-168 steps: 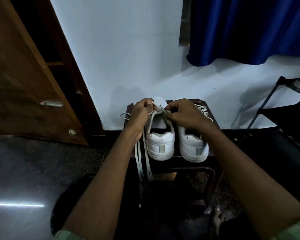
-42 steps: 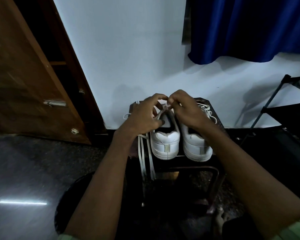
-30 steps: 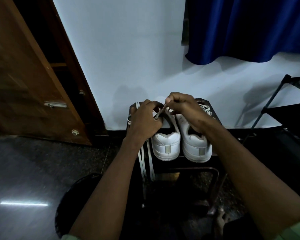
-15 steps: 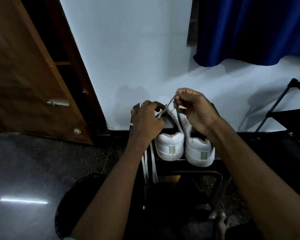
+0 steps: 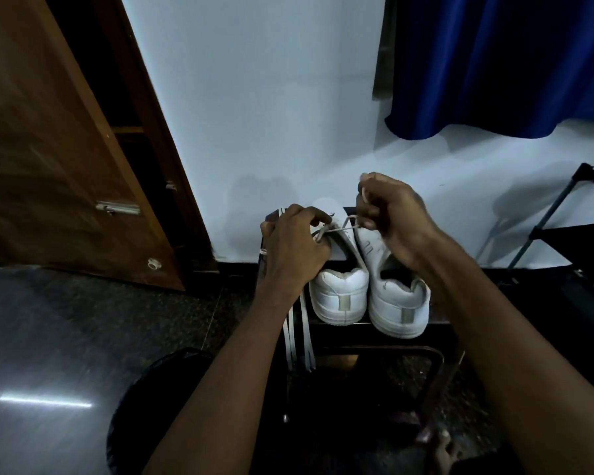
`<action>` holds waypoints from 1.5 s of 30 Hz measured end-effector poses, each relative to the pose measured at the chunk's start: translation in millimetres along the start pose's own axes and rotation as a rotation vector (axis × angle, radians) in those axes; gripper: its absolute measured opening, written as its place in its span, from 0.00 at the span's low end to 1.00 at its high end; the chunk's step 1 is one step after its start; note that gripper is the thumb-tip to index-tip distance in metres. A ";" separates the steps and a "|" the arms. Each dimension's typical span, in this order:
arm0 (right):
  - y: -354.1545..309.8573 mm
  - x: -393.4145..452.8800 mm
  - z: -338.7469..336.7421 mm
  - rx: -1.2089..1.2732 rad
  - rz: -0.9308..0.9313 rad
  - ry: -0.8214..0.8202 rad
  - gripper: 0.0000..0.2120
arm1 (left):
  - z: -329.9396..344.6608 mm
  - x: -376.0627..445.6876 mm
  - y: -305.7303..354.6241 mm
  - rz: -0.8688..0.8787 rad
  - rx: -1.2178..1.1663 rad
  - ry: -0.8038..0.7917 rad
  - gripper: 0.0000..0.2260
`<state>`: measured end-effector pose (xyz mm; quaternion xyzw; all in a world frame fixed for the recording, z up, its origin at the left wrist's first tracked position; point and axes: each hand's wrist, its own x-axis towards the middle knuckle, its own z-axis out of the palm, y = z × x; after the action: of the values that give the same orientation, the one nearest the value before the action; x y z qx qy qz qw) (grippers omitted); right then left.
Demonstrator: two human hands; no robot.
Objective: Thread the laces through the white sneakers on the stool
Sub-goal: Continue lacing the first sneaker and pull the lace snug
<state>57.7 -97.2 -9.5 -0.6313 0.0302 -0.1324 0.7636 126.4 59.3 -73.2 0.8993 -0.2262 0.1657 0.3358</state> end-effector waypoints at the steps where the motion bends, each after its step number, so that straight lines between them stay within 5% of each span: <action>1: 1.2 -0.9 -1.1 -0.299 -0.056 0.045 0.12 | -0.3 0.0 0.3 0.001 0.005 -0.004 0.14; 3: 4.6 -3.2 -1.0 -0.822 -0.171 0.032 0.14 | -0.9 -0.1 0.5 0.007 0.006 -0.010 0.13; 6: 7.2 -3.6 2.9 -1.249 -0.246 -0.032 0.12 | -0.7 -0.1 -0.4 0.001 -0.002 -0.016 0.13; 14: 7.7 -6.7 16.8 -1.595 -0.386 -0.017 0.11 | 0.3 0.0 -1.9 -0.001 0.002 -0.007 0.10; 17: 14.3 -3.4 15.0 -1.280 -0.391 -0.043 0.04 | 1.3 1.0 -3.6 0.001 0.003 -0.003 0.10; 21: 8.0 -2.2 7.9 -0.197 -0.176 0.013 0.08 | 2.4 2.0 -4.7 -0.021 -0.006 -0.009 0.13; 23: 0.9 -1.4 6.0 0.134 -0.049 -0.003 0.06 | 1.9 2.5 -4.0 -0.027 -0.016 -0.010 0.14; 26: -3.8 -0.9 3.2 -0.015 -0.011 0.020 0.07 | 0.9 2.6 -2.6 -0.035 -0.017 -0.022 0.14; 32: 0.1 -6.6 4.7 -1.196 -0.162 -0.036 0.15 | 0.0 1.0 -3.0 -0.016 -0.016 -0.016 0.11; 37: 6.4 -7.7 19.4 -1.506 -0.288 0.021 0.10 | 0.8 2.6 -5.0 -0.013 -0.003 -0.025 0.13; 41: 7.3 -4.6 17.7 -1.428 -0.279 0.025 0.07 | 2.3 3.0 -6.5 -0.006 0.000 -0.017 0.11; 45: 3.7 -5.2 9.5 -0.407 -0.111 -0.028 0.04 | 1.9 3.5 -6.3 -0.023 -0.011 -0.015 0.11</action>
<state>55.3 -86.2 -11.8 -0.7749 0.0109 -0.1564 0.6124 132.8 61.2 -76.3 0.9012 -0.2194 0.1539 0.3407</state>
